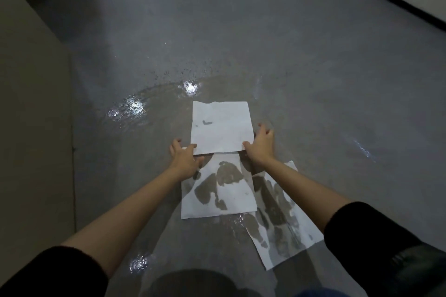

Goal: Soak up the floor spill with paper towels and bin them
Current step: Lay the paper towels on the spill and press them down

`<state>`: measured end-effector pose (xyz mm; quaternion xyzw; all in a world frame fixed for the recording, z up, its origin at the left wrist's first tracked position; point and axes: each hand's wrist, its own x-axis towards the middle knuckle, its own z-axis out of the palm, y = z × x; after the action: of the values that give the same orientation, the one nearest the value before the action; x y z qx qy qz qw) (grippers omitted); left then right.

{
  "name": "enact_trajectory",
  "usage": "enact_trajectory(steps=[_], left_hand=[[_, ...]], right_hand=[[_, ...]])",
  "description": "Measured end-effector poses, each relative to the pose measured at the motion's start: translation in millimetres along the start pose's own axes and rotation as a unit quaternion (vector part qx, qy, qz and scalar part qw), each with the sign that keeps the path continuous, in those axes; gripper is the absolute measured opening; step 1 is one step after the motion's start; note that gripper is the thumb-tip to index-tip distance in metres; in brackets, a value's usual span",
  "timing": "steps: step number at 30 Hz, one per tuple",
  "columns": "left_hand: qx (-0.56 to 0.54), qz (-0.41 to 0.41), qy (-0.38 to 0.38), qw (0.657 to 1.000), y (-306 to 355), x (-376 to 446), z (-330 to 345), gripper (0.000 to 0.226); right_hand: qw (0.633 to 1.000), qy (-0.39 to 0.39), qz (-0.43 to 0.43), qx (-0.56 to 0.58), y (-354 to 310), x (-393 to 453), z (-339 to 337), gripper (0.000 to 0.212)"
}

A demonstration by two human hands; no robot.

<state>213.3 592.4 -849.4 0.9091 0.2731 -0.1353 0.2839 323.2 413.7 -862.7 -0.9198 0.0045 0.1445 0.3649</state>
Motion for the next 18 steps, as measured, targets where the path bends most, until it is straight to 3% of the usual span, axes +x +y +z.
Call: enact_trajectory(steps=[2, 3, 6, 9, 18], left_hand=[[0.080, 0.042, 0.040, 0.995, -2, 0, 5, 0.053], [0.107, 0.069, 0.047, 0.991, -1, 1, 7, 0.057], [0.189, 0.146, 0.002, 0.971, -1, 7, 19, 0.068], [0.270, 0.153, -0.079, 0.947, -12, 6, 32, 0.070], [0.264, 0.202, -0.127, 0.934, -32, 10, 19, 0.071]], right_hand=[[0.987, 0.070, -0.102, -0.103, 2, -5, 2, 0.055], [0.974, 0.064, -0.157, -0.147, 5, -5, 4, 0.056], [0.911, -0.086, -0.261, -0.307, 18, 1, 14, 0.060], [0.879, -0.175, -0.246, -0.368, 41, 2, 24, 0.065], [0.855, -0.184, -0.295, -0.383, 59, 8, 4, 0.069]])
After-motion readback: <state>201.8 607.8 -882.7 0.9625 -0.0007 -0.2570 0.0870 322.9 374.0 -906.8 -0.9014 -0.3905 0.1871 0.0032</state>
